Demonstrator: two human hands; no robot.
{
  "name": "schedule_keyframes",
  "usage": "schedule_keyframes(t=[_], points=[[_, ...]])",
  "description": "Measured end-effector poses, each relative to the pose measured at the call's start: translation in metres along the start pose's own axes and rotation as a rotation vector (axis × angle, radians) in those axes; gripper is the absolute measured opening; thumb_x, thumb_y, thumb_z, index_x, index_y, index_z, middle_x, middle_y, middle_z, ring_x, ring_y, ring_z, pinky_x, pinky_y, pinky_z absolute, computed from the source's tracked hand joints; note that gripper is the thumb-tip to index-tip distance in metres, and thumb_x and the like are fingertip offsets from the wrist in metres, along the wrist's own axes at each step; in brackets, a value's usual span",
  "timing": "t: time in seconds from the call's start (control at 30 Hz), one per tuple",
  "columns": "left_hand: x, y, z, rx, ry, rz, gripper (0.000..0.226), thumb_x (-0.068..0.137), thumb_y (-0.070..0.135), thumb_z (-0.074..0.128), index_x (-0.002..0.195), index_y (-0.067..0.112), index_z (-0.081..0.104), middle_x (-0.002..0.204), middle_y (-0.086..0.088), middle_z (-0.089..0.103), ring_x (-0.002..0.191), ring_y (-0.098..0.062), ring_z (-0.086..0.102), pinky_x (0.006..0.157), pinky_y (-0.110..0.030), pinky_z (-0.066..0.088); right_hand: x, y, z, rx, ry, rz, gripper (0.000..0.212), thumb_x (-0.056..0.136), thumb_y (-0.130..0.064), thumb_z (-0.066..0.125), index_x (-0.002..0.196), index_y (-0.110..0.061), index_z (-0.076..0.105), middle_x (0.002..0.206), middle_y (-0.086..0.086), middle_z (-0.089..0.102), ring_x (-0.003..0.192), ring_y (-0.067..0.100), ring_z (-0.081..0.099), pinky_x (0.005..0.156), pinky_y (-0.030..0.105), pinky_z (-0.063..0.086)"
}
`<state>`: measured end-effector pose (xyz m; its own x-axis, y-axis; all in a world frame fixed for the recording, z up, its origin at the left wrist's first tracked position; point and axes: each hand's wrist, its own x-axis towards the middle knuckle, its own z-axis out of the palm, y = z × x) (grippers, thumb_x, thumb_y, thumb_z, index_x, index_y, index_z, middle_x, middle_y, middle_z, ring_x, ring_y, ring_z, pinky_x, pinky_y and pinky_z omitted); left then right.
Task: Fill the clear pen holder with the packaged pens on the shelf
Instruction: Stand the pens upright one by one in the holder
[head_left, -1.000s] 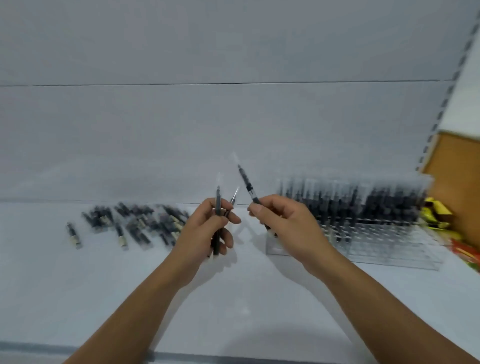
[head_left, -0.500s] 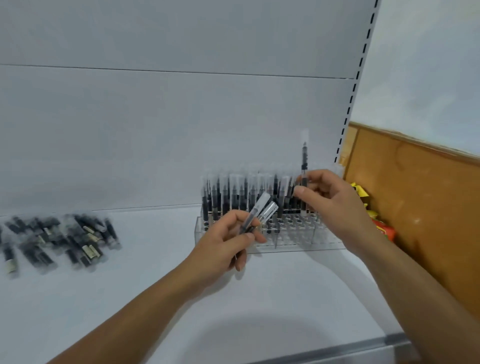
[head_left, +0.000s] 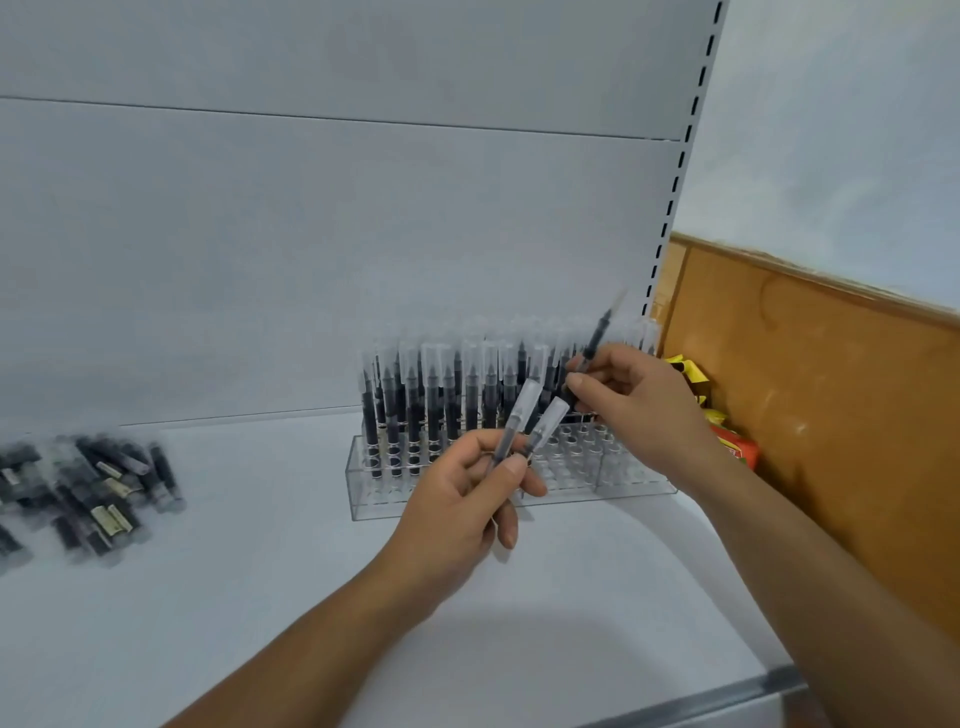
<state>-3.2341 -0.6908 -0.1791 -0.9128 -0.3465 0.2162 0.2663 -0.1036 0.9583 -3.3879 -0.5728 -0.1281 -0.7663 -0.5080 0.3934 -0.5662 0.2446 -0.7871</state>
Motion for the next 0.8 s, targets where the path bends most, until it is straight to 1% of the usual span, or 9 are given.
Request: schedule_keyframes(t=[0.07,0.13,0.2,0.27,0.33,0.47,0.63,0.73,0.8], points=[[0.0,0.0,0.0,-0.015,-0.007,0.004,0.013,0.095,0.013,0.052,0.106,0.008,0.058,0.081,-0.009,0.066,0.041,-0.011,0.046,0.041,-0.016,0.034,0.002,0.001,0.003,-0.07,-0.007,-0.031,0.012,0.089,-0.023,0.069,0.098,-0.015,0.069,0.085,0.0,0.07,0.083,0.021,0.067,0.078,0.035,0.058],[0.001,-0.002,-0.001,-0.01,-0.008,0.003,0.018,0.091,0.021,0.054,0.106,0.011,0.059,0.081,-0.007,0.067,0.043,-0.011,0.048,0.04,-0.018,0.033,0.004,0.001,0.005,-0.14,-0.029,-0.066,0.011,0.088,-0.024,0.071,0.095,-0.016,0.069,0.08,-0.006,0.068,0.074,0.012,0.065,0.069,0.023,0.056],[0.002,-0.003,-0.003,0.007,-0.001,0.002,0.025,0.087,0.028,0.056,0.107,0.015,0.06,0.082,-0.005,0.068,0.045,-0.011,0.051,0.039,-0.021,0.031,0.005,0.002,0.007,-0.219,-0.078,-0.077,0.007,0.086,-0.028,0.073,0.088,-0.023,0.068,0.074,-0.014,0.064,0.064,0.001,0.058,0.056,0.011,0.046],[0.003,-0.004,-0.003,0.008,0.006,0.002,0.027,0.085,0.03,0.057,0.108,0.016,0.061,0.083,-0.005,0.068,0.047,-0.011,0.053,0.039,-0.021,0.032,0.005,0.002,0.009,-0.304,-0.148,-0.064,0.013,0.085,-0.033,0.074,0.077,-0.032,0.063,0.069,-0.016,0.061,0.059,-0.004,0.054,0.052,0.009,0.037],[0.003,-0.004,-0.004,0.012,0.01,-0.002,0.026,0.087,0.029,0.057,0.108,0.016,0.061,0.083,-0.005,0.068,0.047,-0.012,0.053,0.04,-0.021,0.033,0.005,0.0,0.01,-0.343,-0.191,-0.029,0.014,0.083,-0.036,0.074,0.075,-0.033,0.063,0.067,-0.015,0.061,0.058,-0.004,0.053,0.052,0.012,0.034],[0.003,-0.004,-0.003,0.029,0.019,-0.004,0.019,0.091,0.024,0.055,0.108,0.016,0.061,0.082,-0.004,0.068,0.047,-0.011,0.051,0.042,-0.021,0.033,0.009,-0.006,0.009,-0.368,-0.195,-0.002,0.016,0.082,-0.037,0.074,0.074,-0.026,0.066,0.066,-0.012,0.06,0.058,0.002,0.051,0.053,0.018,0.037],[0.002,-0.003,-0.003,0.028,0.021,-0.002,0.016,0.095,0.019,0.053,0.108,0.016,0.061,0.081,-0.004,0.068,0.047,-0.011,0.051,0.043,-0.02,0.033,0.011,-0.014,0.008,-0.406,-0.245,0.014,0.02,0.083,-0.035,0.075,0.073,-0.02,0.066,0.062,-0.01,0.057,0.054,0.005,0.048,0.051,0.02,0.035],[0.002,-0.003,-0.003,0.018,0.02,-0.001,0.016,0.095,0.018,0.053,0.109,0.016,0.061,0.082,-0.004,0.068,0.047,-0.011,0.05,0.042,-0.02,0.033,0.013,-0.012,0.005,-0.391,-0.303,0.055,0.021,0.083,-0.033,0.075,0.081,-0.012,0.07,0.069,-0.001,0.063,0.057,0.007,0.05,0.054,0.022,0.041],[0.002,-0.003,-0.003,0.015,0.021,-0.001,0.015,0.096,0.018,0.053,0.108,0.016,0.061,0.082,-0.004,0.068,0.046,-0.01,0.05,0.042,-0.019,0.033,0.013,-0.01,0.005,-0.382,-0.328,0.077,0.022,0.083,-0.031,0.075,0.084,-0.009,0.071,0.077,0.007,0.068,0.063,0.011,0.054,0.06,0.027,0.045]])
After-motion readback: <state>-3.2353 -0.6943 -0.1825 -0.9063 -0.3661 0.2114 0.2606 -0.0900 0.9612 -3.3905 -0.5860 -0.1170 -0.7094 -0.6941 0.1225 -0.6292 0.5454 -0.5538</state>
